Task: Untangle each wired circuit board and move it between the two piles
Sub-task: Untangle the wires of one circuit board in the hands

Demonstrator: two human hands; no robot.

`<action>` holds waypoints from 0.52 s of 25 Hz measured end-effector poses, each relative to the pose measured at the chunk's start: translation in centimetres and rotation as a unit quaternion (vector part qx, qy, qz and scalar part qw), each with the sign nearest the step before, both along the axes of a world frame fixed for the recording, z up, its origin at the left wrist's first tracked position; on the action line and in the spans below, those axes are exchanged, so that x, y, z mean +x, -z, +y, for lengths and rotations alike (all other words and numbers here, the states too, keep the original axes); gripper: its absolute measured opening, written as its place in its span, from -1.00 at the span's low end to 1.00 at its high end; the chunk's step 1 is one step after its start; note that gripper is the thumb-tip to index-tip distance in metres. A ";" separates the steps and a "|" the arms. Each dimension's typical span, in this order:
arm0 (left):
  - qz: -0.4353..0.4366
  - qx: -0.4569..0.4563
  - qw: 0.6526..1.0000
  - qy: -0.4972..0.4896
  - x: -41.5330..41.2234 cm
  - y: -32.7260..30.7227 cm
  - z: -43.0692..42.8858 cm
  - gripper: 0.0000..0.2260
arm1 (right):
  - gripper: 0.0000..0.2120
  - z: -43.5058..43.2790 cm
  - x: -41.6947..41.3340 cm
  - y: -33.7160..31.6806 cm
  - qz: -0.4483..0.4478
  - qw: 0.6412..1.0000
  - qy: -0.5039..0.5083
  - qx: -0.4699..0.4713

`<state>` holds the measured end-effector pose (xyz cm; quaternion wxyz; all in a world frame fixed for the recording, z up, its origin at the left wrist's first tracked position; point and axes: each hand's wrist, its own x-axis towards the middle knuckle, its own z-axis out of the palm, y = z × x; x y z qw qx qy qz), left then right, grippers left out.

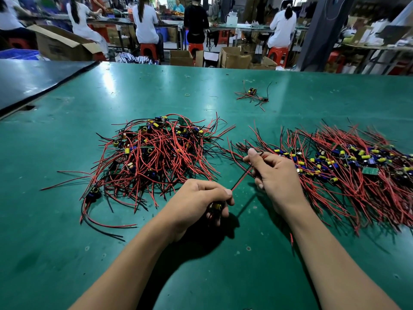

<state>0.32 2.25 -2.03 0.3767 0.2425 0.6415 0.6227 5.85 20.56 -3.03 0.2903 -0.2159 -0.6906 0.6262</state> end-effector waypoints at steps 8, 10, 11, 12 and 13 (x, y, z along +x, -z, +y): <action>-0.131 0.052 0.986 -0.088 -0.2 -0.3 0.7 -0.50 | -0.30 0.1 0.0 -1.3 -0.059 0.984 -0.002 -0.168; -0.192 0.087 0.973 -0.092 -0.8 -0.5 0.7 -0.39 | -0.39 -0.4 -0.1 -1.3 -0.065 0.991 -0.003 -0.116; -0.209 0.099 0.969 -0.091 -1.1 -0.6 0.6 -0.36 | -0.43 -0.6 -0.1 -1.2 -0.067 0.992 -0.004 -0.106; -0.222 0.111 0.964 -0.090 -1.2 -0.6 0.5 -0.33 | -0.47 -0.8 0.0 -1.2 -0.065 0.992 -0.005 -0.108; -0.233 0.123 0.961 -0.090 -1.4 -0.6 0.5 -0.31 | -0.49 -0.8 0.0 -1.2 -0.060 0.991 -0.006 -0.116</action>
